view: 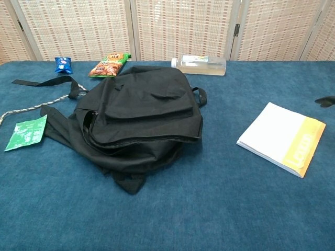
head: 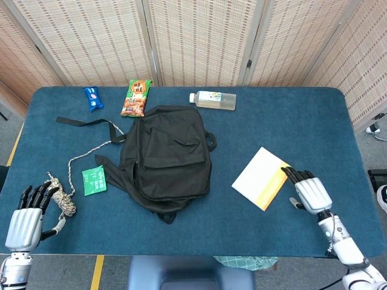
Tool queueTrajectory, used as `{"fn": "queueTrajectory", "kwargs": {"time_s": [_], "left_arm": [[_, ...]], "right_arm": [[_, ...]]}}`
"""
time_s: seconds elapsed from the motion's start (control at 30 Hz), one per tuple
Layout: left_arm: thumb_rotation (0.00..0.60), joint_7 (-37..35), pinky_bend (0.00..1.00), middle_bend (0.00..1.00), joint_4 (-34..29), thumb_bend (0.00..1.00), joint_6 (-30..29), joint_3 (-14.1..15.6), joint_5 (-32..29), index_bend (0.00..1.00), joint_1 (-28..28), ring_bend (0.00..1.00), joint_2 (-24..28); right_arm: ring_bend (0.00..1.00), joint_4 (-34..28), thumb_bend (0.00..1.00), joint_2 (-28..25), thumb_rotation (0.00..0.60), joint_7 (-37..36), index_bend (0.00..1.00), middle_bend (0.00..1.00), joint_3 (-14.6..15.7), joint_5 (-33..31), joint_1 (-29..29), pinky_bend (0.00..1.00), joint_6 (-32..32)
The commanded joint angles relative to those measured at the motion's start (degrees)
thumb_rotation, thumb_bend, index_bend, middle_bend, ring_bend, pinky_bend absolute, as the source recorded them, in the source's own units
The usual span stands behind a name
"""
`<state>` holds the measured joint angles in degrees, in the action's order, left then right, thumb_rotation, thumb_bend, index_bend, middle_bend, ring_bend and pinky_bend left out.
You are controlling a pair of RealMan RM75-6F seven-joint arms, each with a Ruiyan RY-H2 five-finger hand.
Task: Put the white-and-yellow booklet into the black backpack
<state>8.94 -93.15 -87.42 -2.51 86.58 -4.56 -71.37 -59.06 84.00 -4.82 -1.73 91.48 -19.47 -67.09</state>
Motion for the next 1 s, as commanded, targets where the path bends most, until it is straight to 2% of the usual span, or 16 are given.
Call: {"fn": "queueTrajectory", "kwargs": {"time_s": [0.03, 0.47, 0.73, 1.0], "left_arm": [[0.600, 0.21, 0.00, 0.13, -0.21, 0.26, 0.12, 0.02, -0.09, 0.21, -0.03, 0.13, 0.05], [0.600, 0.99, 0.00, 0.13, -0.66, 0.26, 0.46, -0.05, -0.59, 0.21, -0.09, 0.13, 0.17], [0.600, 1.02, 0.00, 0.13, -0.68, 0.26, 0.49, -0.05, -0.76, 0.21, -0.04, 0.13, 0.20], [0.600, 0.76, 0.00, 0.13, -0.72, 0.26, 0.16, -0.14, -0.78, 0.21, 0.11, 0.13, 0.42]], "right_arm": [[0.24, 4.99, 0.29, 3.66, 0.600, -1.50, 0.09, 0.16, 0.95, 1.11, -2.21, 0.25, 1.75], [0.23, 13.12, 0.29, 9.12, 0.600, -4.66, 0.09, 0.16, 2.17, 1.75, -5.44, 0.25, 3.40], [0.23, 14.61, 0.29, 10.21, 0.600, -5.04, 0.09, 0.16, 2.19, 1.27, -6.86, 0.25, 4.21], [0.25, 13.53, 0.29, 9.47, 0.600, -4.67, 0.11, 0.18, 1.82, 0.67, -8.13, 0.25, 4.44]]}}
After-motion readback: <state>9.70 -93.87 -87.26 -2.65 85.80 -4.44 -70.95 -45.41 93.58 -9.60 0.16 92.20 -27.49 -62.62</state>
